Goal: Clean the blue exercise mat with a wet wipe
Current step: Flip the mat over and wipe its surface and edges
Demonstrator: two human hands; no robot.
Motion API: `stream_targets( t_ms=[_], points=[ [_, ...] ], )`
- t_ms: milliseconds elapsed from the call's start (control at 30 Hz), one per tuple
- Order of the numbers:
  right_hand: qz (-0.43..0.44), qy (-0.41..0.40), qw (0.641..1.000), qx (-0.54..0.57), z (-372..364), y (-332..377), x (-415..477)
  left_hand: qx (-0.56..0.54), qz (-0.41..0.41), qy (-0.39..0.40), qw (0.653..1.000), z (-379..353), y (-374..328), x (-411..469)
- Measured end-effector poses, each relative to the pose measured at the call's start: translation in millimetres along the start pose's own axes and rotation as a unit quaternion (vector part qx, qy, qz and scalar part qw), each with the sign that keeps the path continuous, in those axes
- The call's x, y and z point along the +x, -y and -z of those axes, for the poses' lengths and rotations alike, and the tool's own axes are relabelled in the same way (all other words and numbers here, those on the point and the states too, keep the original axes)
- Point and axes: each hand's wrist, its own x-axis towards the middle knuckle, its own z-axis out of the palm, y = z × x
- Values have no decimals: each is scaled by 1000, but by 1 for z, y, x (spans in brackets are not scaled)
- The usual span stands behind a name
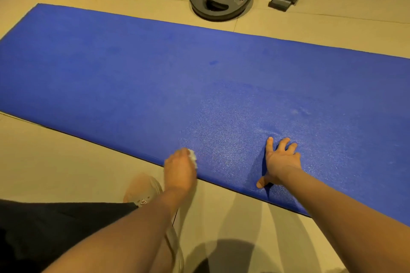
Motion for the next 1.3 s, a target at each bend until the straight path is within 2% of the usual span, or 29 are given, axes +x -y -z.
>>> stream_targets(
  t_ms=[67,133,233,333,400,467,567,633,733,800,933,1000,1067,1167,1300],
  points=[
    [1,-4,1000,0,-1,0,-1,-26,88,-36,995,7,18,9],
    [1,-3,1000,3,-2,0,0,-63,118,-43,990,11,6,1],
    [0,-6,1000,0,-3,1,1,-120,88,-8,989,-3,-33,-34],
    [-1,-3,1000,-6,-2,2,1,-164,20,49,985,-35,-67,-75],
    [0,-3,1000,-7,-2,1,2,-167,-11,55,984,-47,-74,-92],
    [3,-4,1000,-8,-3,-1,1,-172,-8,42,984,-51,-72,-94],
    [9,-6,1000,-10,-3,-2,1,-227,90,-4,970,-51,-59,-80],
    [9,-8,1000,-11,-4,-1,2,-283,187,-61,939,-43,-48,-63],
    [8,-12,1000,-12,-5,-1,3,-276,296,-123,906,-26,-34,-45],
    [9,-14,1000,-13,-5,-2,2,-298,296,-127,898,-28,-36,-49],
    [11,-13,1000,-10,-4,-1,1,-393,271,-48,877,-72,-77,-90],
    [11,-12,1000,-9,-3,-1,1,-406,245,5,880,-90,-100,-111],
    [12,-8,1000,-8,-3,-1,1,-386,218,26,896,-99,-110,-121],
    [12,-9,1000,-10,-4,-2,1,-392,230,14,890,-96,-100,-110],
    [14,-14,1000,-6,-4,-2,3,-445,319,-70,834,-84,-59,-75]
  ],
)
